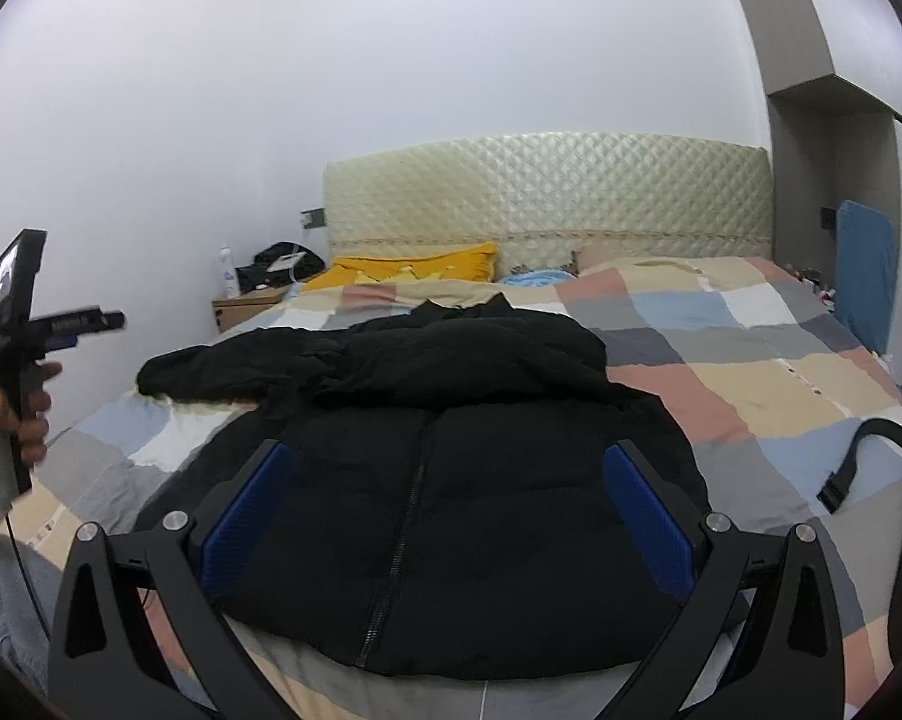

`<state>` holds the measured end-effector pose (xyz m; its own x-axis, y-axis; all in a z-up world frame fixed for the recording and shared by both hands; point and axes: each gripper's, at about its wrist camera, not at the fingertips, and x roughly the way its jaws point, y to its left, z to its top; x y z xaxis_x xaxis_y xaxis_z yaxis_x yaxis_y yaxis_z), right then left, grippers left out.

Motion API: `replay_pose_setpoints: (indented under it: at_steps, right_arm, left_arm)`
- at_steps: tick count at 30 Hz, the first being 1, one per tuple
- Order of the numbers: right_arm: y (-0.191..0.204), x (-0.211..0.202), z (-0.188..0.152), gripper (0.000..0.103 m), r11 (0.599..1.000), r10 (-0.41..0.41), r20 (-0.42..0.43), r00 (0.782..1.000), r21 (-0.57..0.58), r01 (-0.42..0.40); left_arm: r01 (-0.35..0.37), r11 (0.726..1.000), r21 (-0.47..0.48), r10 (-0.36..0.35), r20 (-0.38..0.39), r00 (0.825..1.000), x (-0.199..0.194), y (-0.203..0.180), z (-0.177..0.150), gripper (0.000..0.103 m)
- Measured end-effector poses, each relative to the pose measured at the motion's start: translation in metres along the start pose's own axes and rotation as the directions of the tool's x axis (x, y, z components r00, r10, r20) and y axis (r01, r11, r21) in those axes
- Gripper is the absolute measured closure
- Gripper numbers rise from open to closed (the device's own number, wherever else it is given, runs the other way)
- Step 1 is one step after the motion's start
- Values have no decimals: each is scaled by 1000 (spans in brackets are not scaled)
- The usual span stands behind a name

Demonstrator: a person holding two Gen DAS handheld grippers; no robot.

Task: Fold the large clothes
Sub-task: 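Move the left gripper toward the other sleeve cuff, then grasp the other sleeve cuff with the left gripper and lift it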

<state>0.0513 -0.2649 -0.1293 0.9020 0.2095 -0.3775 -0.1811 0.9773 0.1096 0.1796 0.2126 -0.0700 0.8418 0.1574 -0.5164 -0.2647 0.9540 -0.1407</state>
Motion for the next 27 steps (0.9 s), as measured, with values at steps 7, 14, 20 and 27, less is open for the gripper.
replay_pose_setpoints:
  at_steps: [7, 14, 20, 27]
  right_arm:
    - [2, 15, 2, 0, 998, -52, -21, 998, 21, 52]
    - [2, 37, 2, 0, 992, -117, -64, 991, 34, 119]
    - [7, 69, 1, 0, 988, -139, -135, 981, 52, 147]
    - [15, 101, 0, 0, 983, -158, -196, 968, 60, 173]
  left_arm:
    - [-5, 972, -234, 5, 0, 1000, 89, 126, 49, 3]
    - [-12, 965, -264, -19, -114, 993, 193, 185, 31, 3]
    - [-10, 892, -452, -72, -163, 984, 272, 237, -8, 7]
    - [72, 806, -588, -136, -65, 989, 328, 283, -13, 9]
